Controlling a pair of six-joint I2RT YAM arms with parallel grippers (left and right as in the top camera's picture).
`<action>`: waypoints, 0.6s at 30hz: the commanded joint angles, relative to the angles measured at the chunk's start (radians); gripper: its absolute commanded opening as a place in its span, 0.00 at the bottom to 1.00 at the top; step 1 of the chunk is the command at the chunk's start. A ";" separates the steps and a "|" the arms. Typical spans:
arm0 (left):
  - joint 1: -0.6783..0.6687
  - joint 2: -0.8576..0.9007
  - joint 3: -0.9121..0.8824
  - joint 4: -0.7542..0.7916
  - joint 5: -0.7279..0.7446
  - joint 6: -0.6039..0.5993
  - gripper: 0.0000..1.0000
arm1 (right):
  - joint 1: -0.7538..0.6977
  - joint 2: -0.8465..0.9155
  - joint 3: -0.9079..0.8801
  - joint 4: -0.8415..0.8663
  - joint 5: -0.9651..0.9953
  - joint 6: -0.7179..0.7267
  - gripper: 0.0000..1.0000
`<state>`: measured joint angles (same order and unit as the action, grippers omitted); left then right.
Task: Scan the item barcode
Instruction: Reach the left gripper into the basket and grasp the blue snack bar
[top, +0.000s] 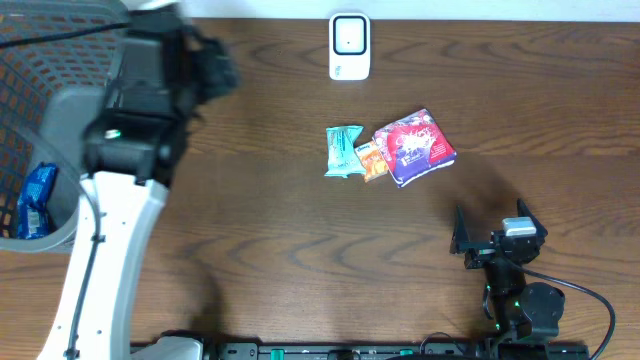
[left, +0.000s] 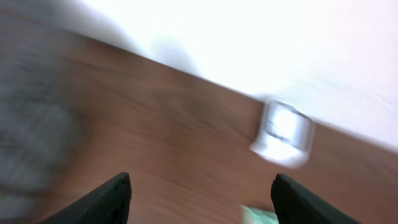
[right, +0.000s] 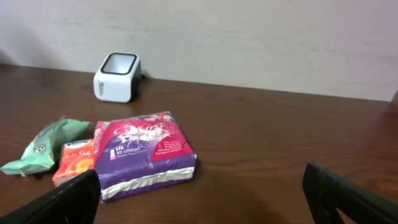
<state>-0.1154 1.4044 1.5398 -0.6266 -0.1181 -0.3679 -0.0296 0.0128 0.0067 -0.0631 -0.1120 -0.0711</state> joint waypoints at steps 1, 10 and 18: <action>0.145 0.000 0.004 -0.013 -0.332 0.057 0.73 | -0.003 -0.004 0.000 -0.004 -0.005 -0.013 0.99; 0.494 0.166 -0.014 -0.070 -0.411 0.104 0.73 | -0.003 -0.004 0.000 -0.004 -0.005 -0.013 0.99; 0.703 0.414 -0.014 -0.232 -0.425 0.139 0.73 | -0.003 -0.004 0.000 -0.004 -0.005 -0.013 0.99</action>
<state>0.5232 1.7439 1.5333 -0.8158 -0.5133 -0.2596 -0.0296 0.0128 0.0067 -0.0631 -0.1123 -0.0711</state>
